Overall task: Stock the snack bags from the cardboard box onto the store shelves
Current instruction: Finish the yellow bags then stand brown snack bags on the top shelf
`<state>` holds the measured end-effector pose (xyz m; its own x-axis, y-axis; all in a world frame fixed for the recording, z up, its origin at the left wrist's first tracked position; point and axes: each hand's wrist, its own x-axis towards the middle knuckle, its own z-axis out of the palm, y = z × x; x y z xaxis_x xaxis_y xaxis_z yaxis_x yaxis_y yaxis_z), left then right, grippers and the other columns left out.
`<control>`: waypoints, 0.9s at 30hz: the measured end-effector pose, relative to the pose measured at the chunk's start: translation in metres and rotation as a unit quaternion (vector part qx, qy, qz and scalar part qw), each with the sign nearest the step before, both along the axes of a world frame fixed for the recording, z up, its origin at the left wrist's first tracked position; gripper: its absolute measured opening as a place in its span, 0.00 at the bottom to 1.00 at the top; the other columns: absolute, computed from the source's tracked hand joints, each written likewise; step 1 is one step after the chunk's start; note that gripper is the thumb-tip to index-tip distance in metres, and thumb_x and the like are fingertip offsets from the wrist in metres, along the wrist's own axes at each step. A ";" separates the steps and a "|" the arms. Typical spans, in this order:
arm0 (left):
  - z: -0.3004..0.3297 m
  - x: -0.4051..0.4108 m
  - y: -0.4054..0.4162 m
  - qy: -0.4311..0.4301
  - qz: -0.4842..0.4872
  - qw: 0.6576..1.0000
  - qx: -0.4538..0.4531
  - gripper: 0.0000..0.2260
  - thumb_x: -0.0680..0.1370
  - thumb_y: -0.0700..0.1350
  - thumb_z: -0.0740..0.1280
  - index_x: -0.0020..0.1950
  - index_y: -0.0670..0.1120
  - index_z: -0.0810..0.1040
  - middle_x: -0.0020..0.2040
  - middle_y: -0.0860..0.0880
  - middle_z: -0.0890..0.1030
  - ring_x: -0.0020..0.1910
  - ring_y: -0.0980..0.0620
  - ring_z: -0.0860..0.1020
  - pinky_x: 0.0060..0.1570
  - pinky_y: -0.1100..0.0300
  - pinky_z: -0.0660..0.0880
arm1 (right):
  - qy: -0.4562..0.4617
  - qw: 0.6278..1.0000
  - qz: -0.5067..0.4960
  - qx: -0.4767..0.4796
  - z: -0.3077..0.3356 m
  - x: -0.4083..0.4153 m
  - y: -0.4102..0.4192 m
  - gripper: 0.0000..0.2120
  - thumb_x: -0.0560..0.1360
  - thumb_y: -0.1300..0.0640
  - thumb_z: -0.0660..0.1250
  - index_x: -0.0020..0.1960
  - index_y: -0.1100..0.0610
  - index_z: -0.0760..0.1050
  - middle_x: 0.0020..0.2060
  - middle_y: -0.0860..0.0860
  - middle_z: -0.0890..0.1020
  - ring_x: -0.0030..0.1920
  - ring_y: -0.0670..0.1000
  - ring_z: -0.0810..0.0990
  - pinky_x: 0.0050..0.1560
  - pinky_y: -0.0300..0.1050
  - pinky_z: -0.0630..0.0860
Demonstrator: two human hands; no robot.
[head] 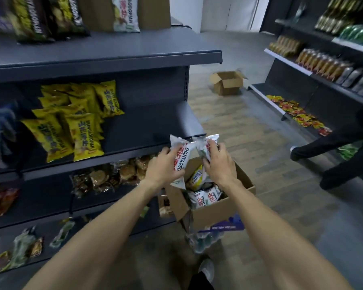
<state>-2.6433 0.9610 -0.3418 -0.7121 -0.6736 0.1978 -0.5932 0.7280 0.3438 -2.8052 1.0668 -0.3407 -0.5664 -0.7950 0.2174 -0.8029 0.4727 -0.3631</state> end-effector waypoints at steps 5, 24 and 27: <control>0.065 0.054 -0.005 0.100 0.018 0.987 -0.124 0.35 0.69 0.60 0.69 0.74 0.54 0.62 0.52 0.49 0.72 0.40 0.48 0.76 0.34 0.53 0.77 | 0.037 0.989 0.050 -0.133 0.077 0.048 -0.011 0.21 0.75 0.51 0.67 0.66 0.49 0.65 0.53 0.53 0.73 0.47 0.60 0.78 0.43 0.52 0.76; 0.311 0.071 -0.143 0.186 0.165 0.918 -0.307 0.34 0.70 0.62 0.68 0.71 0.52 0.64 0.54 0.46 0.73 0.40 0.45 0.77 0.34 0.57 0.70 | 0.125 0.946 0.086 -0.287 0.326 0.060 -0.144 0.18 0.78 0.47 0.65 0.63 0.52 0.64 0.51 0.54 0.75 0.40 0.55 0.74 0.39 0.45 0.68; 0.318 0.041 -0.167 0.177 0.182 0.919 -0.302 0.33 0.70 0.62 0.68 0.71 0.51 0.64 0.54 0.46 0.73 0.40 0.45 0.77 0.33 0.57 0.68 | 0.122 0.948 0.073 -0.285 0.333 0.041 -0.173 0.17 0.78 0.48 0.64 0.63 0.53 0.64 0.52 0.56 0.75 0.42 0.59 0.78 0.39 0.46 0.70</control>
